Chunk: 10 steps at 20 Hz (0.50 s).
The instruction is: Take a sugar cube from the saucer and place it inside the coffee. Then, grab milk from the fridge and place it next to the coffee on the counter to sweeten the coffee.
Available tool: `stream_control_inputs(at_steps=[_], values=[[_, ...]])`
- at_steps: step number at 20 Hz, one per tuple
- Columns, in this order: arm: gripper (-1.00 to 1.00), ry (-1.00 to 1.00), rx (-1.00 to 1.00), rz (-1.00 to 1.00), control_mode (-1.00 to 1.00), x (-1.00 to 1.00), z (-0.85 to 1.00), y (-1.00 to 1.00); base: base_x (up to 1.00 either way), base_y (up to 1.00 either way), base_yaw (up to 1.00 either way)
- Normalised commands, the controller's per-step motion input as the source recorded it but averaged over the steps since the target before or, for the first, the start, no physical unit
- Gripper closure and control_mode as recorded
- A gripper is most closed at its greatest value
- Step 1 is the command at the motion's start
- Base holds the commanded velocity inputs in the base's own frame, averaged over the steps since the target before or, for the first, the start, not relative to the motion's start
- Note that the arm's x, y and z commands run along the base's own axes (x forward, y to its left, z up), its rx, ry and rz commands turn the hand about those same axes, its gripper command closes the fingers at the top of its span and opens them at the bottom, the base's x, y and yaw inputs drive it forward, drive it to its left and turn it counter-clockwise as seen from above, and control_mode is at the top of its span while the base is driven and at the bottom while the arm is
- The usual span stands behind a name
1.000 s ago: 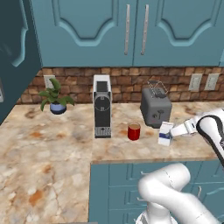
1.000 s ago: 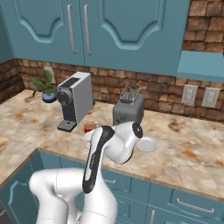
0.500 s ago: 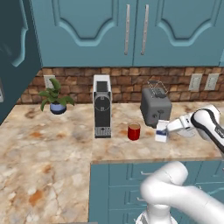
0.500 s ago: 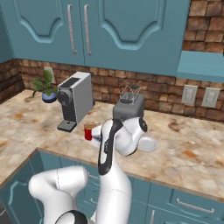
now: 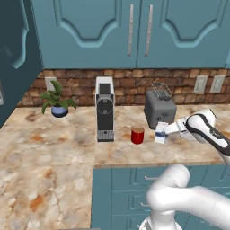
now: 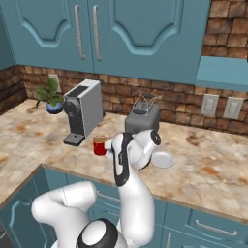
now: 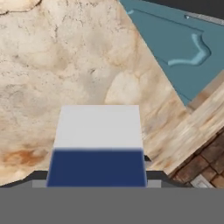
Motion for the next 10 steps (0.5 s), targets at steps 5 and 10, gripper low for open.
stream_control_inputs(at_steps=[5, 10], values=[[1.0, -0.29, -0.14, 0.15, -1.0, 0.47, -0.54, -0.19, 0.0, 0.0, 0.0], [1.0, -0.26, -0.17, 0.2, -1.0, 0.4, -0.43, -0.36, 0.0, 0.0, 0.0]])
